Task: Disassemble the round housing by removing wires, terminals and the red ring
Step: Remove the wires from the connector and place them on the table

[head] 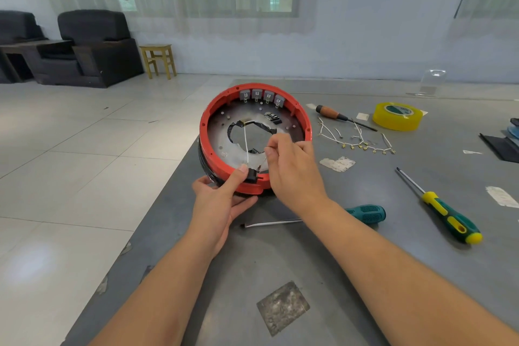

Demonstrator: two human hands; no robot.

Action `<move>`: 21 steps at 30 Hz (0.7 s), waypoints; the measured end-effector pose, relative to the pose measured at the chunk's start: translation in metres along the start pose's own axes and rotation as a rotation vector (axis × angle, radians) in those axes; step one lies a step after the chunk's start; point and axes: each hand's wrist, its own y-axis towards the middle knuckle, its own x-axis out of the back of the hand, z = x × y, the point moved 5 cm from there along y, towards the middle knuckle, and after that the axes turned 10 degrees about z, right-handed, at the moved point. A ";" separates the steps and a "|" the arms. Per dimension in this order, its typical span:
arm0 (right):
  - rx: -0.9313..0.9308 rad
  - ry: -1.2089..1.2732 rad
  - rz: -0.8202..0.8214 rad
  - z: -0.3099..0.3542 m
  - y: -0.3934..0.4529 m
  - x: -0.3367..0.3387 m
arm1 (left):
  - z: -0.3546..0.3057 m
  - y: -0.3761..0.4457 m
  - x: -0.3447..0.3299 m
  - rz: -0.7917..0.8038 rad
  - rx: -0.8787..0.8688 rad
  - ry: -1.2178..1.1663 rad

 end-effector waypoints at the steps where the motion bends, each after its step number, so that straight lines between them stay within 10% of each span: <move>1: -0.015 0.016 -0.004 0.000 0.000 -0.001 | 0.000 0.000 0.000 -0.003 0.008 0.029; 12: -0.112 0.197 0.060 0.000 -0.003 -0.005 | -0.013 -0.004 0.015 -0.188 -0.064 0.924; 21: -0.129 0.320 0.231 -0.016 -0.009 -0.010 | -0.015 -0.010 0.008 -0.204 -0.137 0.937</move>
